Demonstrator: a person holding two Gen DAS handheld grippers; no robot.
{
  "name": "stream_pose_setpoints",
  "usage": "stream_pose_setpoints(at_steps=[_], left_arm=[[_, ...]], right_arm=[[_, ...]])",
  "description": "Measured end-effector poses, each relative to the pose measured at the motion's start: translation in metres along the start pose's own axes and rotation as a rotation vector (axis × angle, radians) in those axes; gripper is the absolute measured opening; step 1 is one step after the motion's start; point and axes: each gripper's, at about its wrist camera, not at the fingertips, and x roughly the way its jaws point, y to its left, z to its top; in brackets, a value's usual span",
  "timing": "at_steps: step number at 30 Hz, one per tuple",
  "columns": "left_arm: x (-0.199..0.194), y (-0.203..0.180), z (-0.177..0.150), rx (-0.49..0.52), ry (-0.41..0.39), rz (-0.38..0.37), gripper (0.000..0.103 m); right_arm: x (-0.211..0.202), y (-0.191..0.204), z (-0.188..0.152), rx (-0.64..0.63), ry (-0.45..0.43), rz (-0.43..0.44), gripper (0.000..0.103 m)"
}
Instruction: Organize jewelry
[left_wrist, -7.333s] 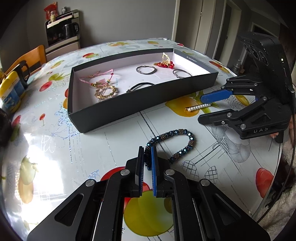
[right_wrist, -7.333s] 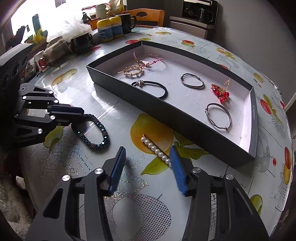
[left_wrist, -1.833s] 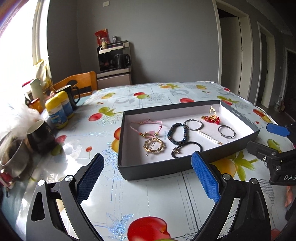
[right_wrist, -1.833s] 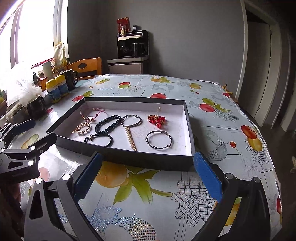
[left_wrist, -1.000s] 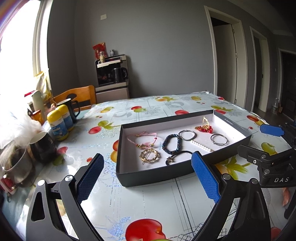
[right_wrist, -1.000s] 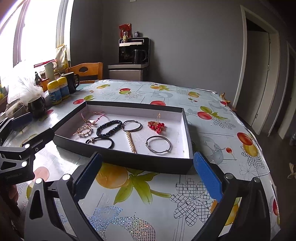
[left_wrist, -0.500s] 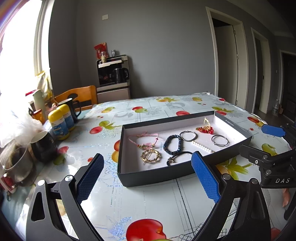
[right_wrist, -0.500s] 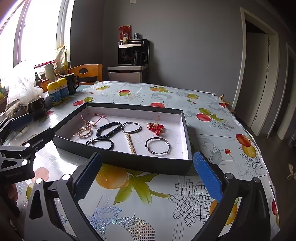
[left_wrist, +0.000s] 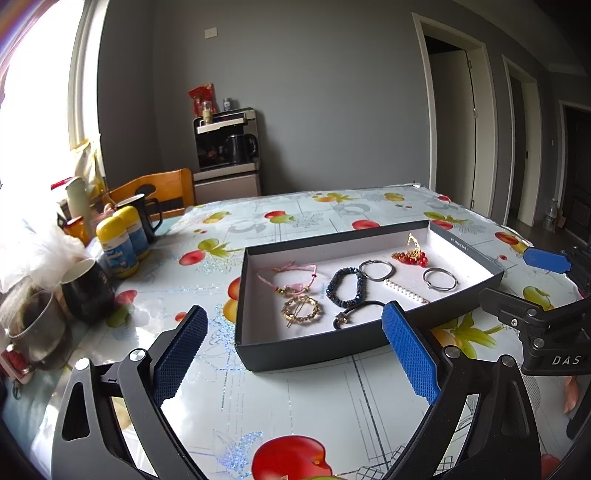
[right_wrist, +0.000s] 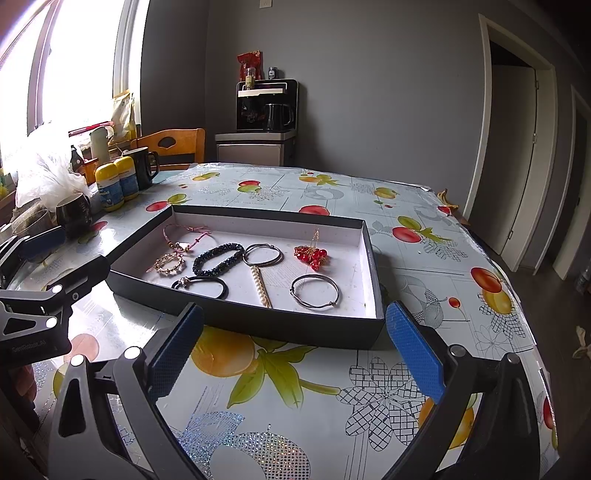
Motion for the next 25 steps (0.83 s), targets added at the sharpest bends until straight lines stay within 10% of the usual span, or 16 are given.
stream_pose_setpoints(at_steps=[25], left_arm=[[0.0043, -0.0004, -0.0016, -0.003, 0.029, -0.004, 0.097]], right_arm=[[-0.0001, 0.0007, 0.0001, 0.0, 0.003, 0.0, 0.098]])
